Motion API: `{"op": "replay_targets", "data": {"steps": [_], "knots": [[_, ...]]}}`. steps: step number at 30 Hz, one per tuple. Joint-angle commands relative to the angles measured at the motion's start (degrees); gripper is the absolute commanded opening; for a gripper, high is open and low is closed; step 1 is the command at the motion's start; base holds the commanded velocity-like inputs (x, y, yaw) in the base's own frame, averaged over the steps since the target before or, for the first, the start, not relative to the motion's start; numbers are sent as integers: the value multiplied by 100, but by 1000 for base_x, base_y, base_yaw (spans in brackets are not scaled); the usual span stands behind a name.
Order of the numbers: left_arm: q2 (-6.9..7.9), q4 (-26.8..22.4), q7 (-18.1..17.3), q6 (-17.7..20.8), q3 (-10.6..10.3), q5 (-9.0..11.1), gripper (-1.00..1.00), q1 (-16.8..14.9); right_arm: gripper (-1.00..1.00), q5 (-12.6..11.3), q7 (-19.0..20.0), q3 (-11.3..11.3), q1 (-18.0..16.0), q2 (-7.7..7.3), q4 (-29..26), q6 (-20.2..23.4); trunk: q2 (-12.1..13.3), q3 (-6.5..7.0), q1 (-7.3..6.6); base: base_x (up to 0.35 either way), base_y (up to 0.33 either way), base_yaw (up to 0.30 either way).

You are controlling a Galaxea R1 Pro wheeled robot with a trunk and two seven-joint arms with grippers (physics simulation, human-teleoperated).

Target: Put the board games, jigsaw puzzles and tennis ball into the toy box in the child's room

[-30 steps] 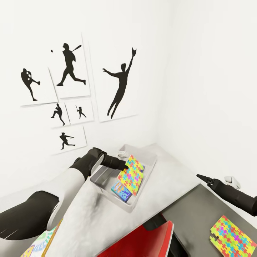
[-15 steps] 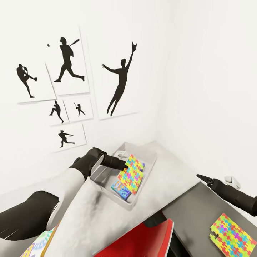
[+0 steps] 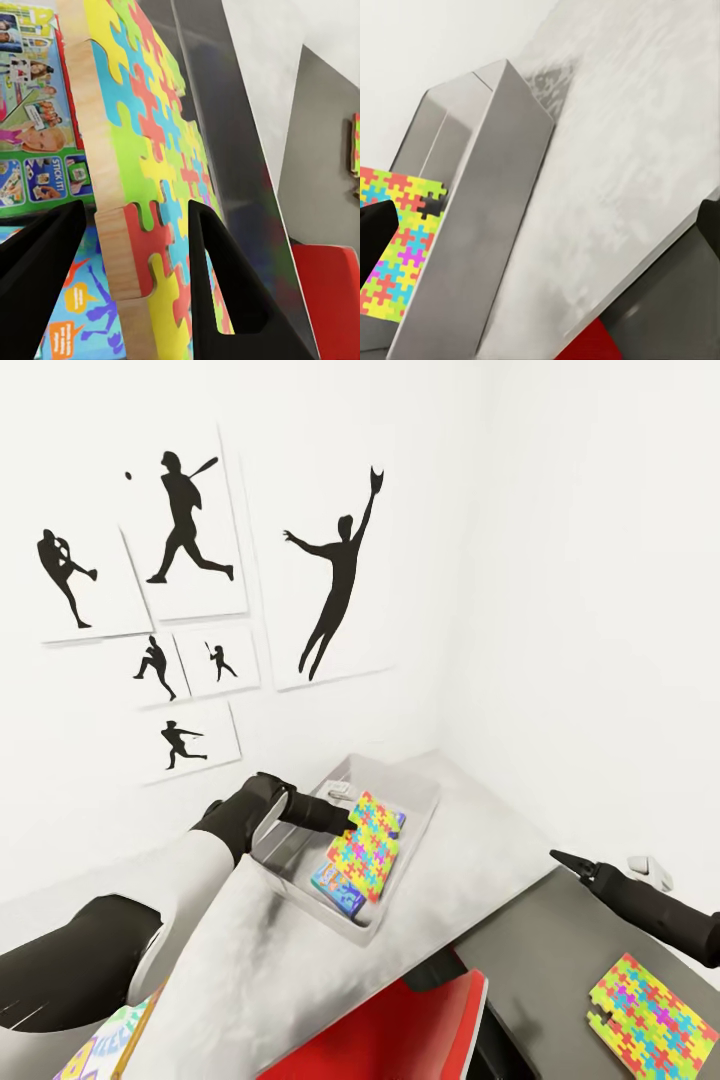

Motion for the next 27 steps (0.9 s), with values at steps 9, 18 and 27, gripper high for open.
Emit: {"op": "replay_targets", "data": {"steps": [9,18,27], "knots": [[10,-7,1,40,-7,31,-100,-5,100,36,67,-3,-6,-18,-3,-133,-8,-10,2,0,0,0],[75,-14,9,40,0,31,100,-5,100,34,73,-3,1,-12,1,-155,-8,-10,2,0,0,0],[144,-21,62,48,-2,31,100,-5,100,34,73,-2,3,-3,-4,-156,-8,-10,2,0,0,0]]}}
